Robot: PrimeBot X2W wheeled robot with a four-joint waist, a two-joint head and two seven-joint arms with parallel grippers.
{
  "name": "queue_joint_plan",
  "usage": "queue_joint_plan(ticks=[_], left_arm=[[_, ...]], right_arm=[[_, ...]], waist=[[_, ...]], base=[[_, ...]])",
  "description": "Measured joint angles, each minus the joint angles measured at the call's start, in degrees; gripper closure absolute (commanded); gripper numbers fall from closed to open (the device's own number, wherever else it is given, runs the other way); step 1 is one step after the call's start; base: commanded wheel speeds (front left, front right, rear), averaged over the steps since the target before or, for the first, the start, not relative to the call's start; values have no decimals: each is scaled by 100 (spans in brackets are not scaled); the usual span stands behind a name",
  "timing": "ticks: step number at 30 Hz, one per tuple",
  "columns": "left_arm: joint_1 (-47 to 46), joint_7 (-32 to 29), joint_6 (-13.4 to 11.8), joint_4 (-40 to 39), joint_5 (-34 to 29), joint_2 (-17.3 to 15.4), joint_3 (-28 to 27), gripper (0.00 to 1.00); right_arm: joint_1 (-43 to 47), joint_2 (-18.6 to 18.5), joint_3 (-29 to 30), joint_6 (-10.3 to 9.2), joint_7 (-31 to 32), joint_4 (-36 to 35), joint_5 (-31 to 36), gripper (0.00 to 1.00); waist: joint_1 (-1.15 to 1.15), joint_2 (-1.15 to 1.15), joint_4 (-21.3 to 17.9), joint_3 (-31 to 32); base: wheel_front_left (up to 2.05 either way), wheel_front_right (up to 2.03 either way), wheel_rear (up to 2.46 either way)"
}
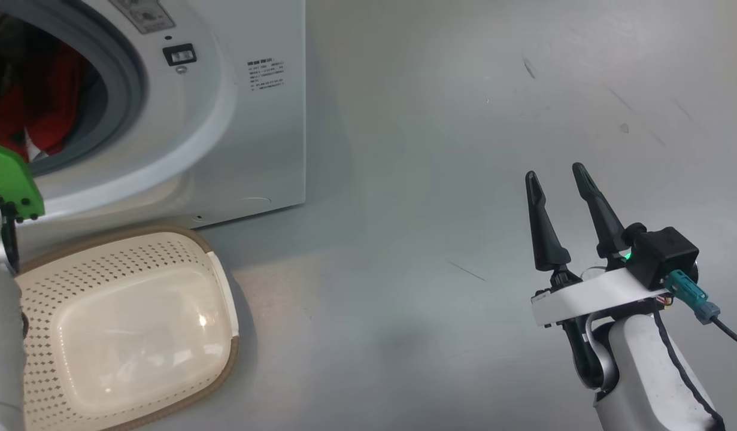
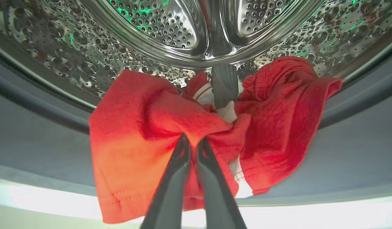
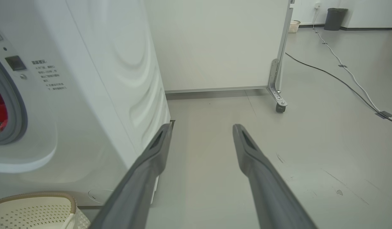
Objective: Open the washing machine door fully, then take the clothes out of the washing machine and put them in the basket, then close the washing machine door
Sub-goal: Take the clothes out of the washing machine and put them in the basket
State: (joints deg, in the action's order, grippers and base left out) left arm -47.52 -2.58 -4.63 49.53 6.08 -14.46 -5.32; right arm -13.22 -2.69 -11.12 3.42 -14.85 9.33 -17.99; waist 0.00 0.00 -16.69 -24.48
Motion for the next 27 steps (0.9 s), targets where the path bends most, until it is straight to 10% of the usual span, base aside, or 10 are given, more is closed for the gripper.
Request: queue_joint_plan(ticks=[27], left_arm=[[1544, 1651, 673, -32, 142, 449, 236, 100]], right_arm=[[828, -56, 230, 104, 0, 230, 101, 0]], waist=[[0, 0, 885, 1556]], base=[[0, 0, 0]])
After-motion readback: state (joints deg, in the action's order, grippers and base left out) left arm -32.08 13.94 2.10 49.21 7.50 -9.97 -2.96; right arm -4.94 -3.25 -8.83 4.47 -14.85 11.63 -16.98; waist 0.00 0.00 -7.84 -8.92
